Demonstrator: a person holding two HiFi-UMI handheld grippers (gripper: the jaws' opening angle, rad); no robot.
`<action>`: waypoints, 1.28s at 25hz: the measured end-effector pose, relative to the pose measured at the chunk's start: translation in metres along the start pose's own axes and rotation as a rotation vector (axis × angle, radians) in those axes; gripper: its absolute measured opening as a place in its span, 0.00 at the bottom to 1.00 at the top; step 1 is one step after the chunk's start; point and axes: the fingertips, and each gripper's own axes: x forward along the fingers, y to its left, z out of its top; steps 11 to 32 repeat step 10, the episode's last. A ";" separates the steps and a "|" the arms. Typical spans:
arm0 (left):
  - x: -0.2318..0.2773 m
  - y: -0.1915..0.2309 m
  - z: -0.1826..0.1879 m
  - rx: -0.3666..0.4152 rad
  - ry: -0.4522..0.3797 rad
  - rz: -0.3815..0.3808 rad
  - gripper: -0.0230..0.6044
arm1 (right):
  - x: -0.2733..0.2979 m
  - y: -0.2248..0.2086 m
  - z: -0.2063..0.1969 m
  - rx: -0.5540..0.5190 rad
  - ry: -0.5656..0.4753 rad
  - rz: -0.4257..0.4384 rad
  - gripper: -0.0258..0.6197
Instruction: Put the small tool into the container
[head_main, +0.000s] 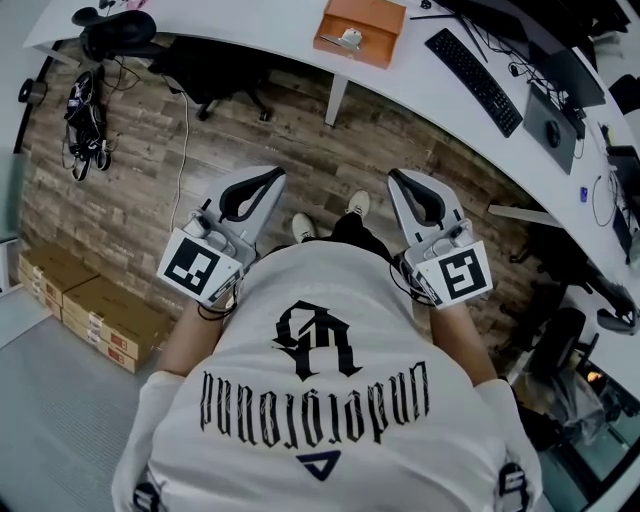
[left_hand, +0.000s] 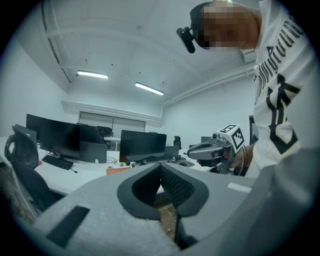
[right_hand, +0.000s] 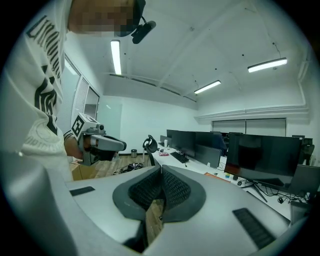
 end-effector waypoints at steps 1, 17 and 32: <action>0.000 0.000 -0.001 -0.001 0.000 -0.003 0.06 | 0.000 0.000 0.000 -0.001 0.001 -0.004 0.07; 0.009 0.005 -0.004 -0.011 0.002 -0.015 0.06 | -0.001 -0.014 -0.004 0.001 0.012 -0.026 0.07; 0.009 0.005 -0.004 -0.011 0.002 -0.015 0.06 | -0.001 -0.014 -0.004 0.001 0.012 -0.026 0.07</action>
